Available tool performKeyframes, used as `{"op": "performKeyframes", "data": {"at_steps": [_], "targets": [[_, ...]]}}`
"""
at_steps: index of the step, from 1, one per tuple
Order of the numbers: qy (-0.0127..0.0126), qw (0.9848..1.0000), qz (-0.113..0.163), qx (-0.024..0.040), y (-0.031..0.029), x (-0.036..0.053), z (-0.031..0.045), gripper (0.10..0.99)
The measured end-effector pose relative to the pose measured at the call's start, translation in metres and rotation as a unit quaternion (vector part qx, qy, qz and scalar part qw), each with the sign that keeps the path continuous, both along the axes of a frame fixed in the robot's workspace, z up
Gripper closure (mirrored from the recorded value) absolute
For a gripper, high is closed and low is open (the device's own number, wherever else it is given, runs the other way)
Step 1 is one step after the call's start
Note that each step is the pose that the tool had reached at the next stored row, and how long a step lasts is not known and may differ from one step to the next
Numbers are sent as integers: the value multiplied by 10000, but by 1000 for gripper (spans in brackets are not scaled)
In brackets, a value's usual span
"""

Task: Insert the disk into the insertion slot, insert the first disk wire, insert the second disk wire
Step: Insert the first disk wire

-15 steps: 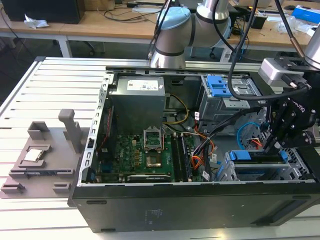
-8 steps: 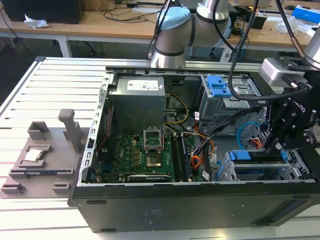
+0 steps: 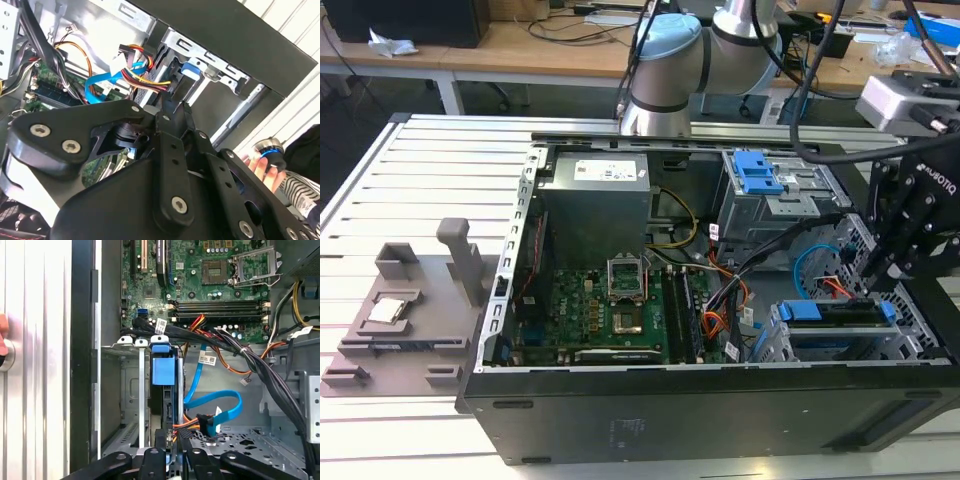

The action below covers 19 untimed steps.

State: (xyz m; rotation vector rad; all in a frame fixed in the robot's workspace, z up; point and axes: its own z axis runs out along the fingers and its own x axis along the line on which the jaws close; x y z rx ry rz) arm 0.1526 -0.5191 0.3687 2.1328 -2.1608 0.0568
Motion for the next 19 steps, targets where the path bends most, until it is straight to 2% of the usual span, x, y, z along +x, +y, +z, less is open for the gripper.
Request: {"op": "performKeyframes", "data": {"at_steps": [2, 3, 7, 9, 19], "targets": [[0, 10000, 0, 0, 3, 0, 25, 863], [0, 10000, 0, 0, 5, 0, 47, 980], [-2, 10000, 0, 0, 7, -2, 146, 980], [-2, 10000, 0, 0, 7, -2, 169, 980], [-2, 10000, 0, 0, 7, -2, 176, 980]]}}
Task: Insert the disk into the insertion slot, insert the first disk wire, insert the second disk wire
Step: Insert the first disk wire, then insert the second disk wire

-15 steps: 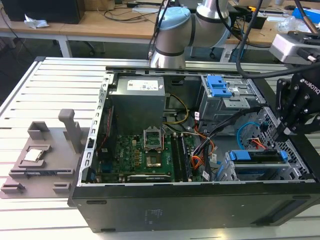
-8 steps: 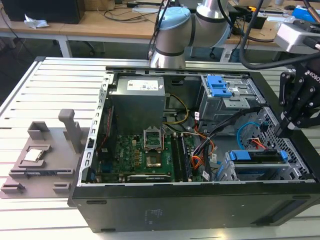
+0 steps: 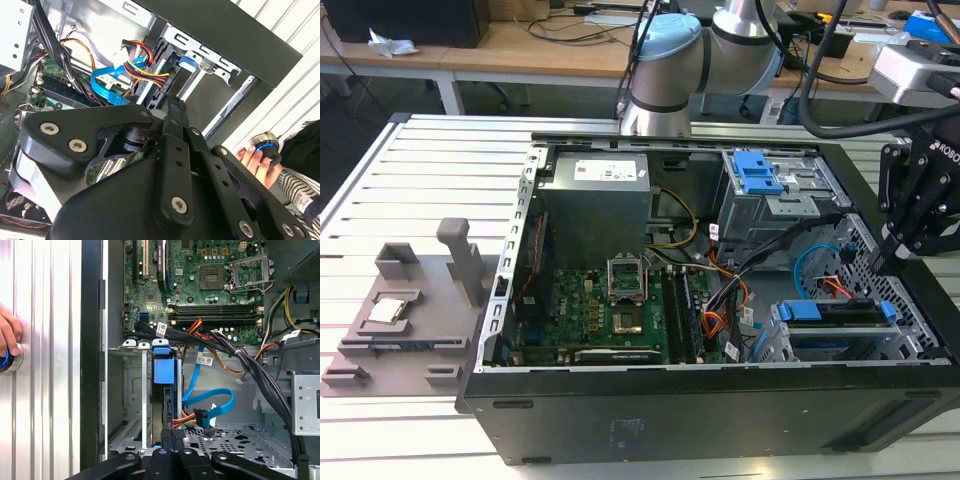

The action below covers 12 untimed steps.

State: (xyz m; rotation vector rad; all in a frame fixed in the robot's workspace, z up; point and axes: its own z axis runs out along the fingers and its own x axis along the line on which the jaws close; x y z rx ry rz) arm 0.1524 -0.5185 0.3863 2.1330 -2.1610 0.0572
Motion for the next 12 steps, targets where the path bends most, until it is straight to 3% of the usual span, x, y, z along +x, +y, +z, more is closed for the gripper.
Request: {"op": "performKeyframes", "data": {"at_steps": [12], "targets": [[0, 10000, 0, 0, 0, 0, 2, 980]]}}
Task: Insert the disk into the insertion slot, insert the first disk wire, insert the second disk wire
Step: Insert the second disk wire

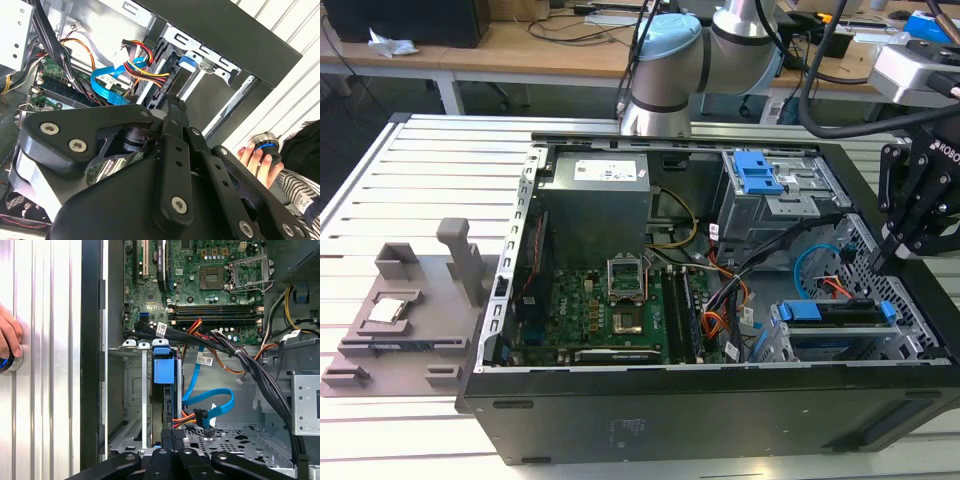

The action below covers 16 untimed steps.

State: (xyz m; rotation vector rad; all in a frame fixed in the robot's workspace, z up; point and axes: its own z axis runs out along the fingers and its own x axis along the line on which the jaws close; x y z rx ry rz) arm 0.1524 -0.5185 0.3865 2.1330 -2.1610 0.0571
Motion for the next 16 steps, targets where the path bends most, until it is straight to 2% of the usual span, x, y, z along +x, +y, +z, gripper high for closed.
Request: {"op": "performKeyframes", "data": {"at_steps": [1, 2, 3, 5, 6, 7, 10, 12, 14, 16], "targets": [[0, 10000, 0, 0, 0, 0, 0, 973], [0, 10000, 0, 0, 0, 0, 1, 851], [0, 10000, 0, 0, 0, 0, 1, 851], [0, 10000, 0, 0, 0, 0, 1, 729], [0, 10000, 0, 0, 0, 0, 1, 729], [0, 10000, 0, -3, 8, 0, 4, 667], [0, 10000, 33, -1, 93, 0, 1, 667], [0, 10000, 86, -1, 193, 0, 0, 667], [0, 9999, 134, 0, 213, -5, -3, 667], [0, 9995, 319, 0, 215, -34, -18, 667]]}}
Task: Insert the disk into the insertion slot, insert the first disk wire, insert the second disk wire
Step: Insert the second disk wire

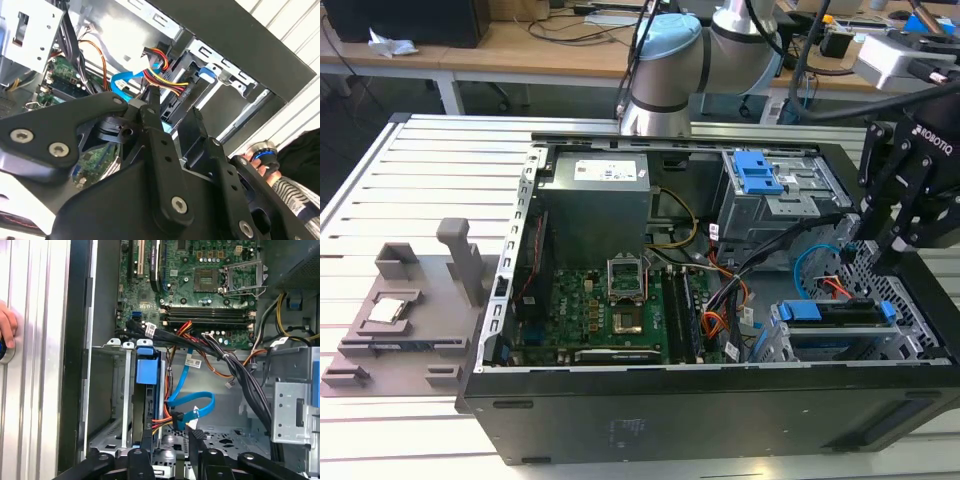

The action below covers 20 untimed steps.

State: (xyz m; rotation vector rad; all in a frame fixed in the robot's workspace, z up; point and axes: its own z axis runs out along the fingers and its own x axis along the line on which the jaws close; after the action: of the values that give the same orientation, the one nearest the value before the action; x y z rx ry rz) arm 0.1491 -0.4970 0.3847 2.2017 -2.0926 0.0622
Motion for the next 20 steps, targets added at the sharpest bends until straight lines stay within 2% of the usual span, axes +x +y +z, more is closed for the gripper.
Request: {"op": "performKeyframes", "data": {"at_steps": [3, 6, 9, 17, 18, 19, 20], "targets": [[0, 9999, 107, -1, 0, -59, -13, 667], [0, 9999, 144, 0, 0, -156, -29, 667], [0, 9997, 232, -10, 0, -234, -76, 667], [1, 9995, 300, -63, 0, -250, -103, 667], [1, 9995, 300, -68, 0, -250, -103, 682], [2, 9995, 300, -73, 0, -250, -103, 749], [2, 9995, 300, -78, 0, -250, -104, 871]]}}
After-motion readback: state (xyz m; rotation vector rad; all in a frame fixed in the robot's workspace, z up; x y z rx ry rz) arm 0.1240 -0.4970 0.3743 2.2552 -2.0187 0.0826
